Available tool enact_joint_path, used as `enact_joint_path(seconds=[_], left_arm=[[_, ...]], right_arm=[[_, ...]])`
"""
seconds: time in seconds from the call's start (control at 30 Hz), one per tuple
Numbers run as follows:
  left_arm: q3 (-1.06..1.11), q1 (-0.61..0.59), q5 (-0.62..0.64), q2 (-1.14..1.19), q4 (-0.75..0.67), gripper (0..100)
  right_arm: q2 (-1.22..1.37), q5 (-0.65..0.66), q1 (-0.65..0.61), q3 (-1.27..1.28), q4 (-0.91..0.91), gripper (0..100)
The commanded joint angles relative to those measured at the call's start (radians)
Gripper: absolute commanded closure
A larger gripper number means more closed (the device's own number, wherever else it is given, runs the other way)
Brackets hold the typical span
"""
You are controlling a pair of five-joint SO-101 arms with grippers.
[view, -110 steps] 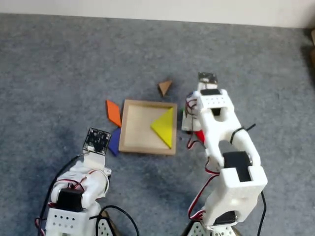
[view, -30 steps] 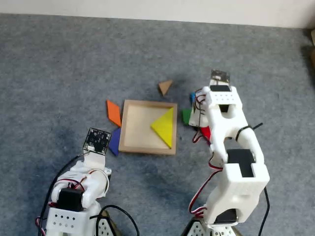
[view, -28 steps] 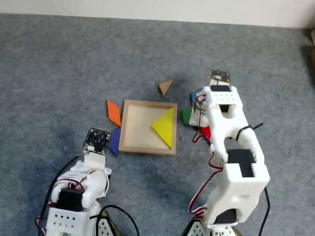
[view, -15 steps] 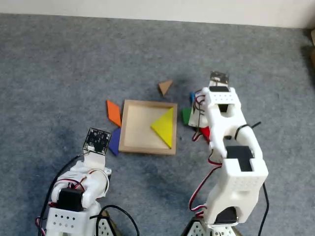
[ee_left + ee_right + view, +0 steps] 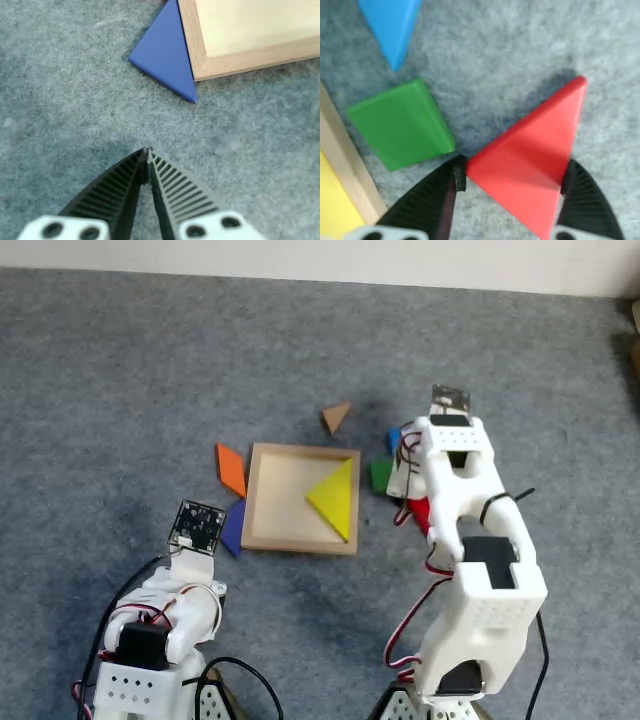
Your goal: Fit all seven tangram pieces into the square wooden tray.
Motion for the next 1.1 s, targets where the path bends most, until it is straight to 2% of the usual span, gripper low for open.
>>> enact_joint_path(seconds=[0.0,0.27,0.43,0.77,0.9,1.07], left_arm=[[0.019,-0.008,-0.008,-0.033,0.005,99],[0.019,-0.008,-0.008,-0.033,0.005,99],[0.019,-0.008,-0.008,-0.033,0.005,99],[0.019,-0.008,-0.008,-0.033,0.005,99],[0.019,-0.008,-0.008,-0.033,0.005,99],[0.019,-0.008,-0.008,-0.033,0.005,99]], right_arm=[[-0.051,0.057,0.021,-0.025,0.010,79.6],[-0.231,0.087,0.005,0.035,0.005,83.4],[-0.309,0.216,-0.048,0.058,0.008,85.4],[-0.346,0.609,-0.203,0.051,-0.002,85.4],[-0.340,0.813,-0.269,0.036,-0.062,85.4],[-0.337,0.967,-0.343,0.038,-0.208,85.4]])
